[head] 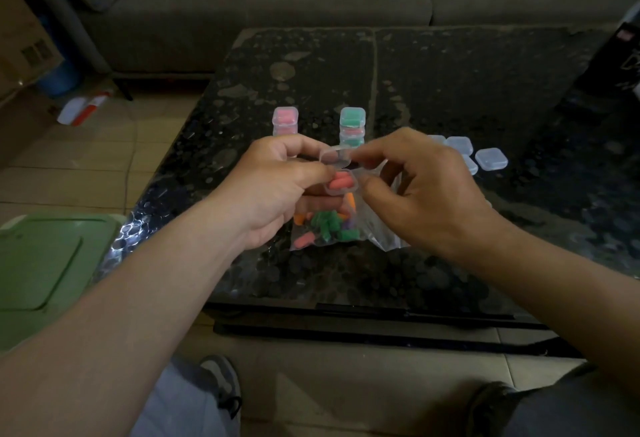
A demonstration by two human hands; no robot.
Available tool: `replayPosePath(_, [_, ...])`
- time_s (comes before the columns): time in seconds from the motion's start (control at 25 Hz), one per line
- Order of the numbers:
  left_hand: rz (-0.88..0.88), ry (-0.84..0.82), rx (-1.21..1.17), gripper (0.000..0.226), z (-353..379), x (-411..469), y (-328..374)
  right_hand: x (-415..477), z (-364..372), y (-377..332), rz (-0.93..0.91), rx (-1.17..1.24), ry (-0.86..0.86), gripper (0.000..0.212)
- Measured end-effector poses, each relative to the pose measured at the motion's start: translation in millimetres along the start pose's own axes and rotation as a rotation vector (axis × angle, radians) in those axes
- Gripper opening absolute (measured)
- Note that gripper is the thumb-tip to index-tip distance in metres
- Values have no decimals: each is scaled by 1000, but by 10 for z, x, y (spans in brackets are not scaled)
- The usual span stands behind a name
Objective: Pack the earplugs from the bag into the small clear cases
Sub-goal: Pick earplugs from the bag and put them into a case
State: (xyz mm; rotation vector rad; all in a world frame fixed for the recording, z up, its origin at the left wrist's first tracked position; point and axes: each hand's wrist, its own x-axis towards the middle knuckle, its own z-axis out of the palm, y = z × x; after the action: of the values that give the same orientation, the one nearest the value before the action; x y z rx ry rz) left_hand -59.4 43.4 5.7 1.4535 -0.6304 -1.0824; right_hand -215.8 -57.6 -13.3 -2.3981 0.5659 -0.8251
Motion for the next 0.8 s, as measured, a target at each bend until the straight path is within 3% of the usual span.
replayPosePath(0.2, [-12,-43,-29,24,-20,-1,13,10,-61,52,-82,-71,-127,60])
replayPosePath(0.44, [-1,-179,32,25,-87,-2,33,25,-34,107,-192,-109,-66,35])
replayPosePath(0.8, [614,-102,607,18,-99,-13,-140,38,-15,177,-175,-161,-72,28])
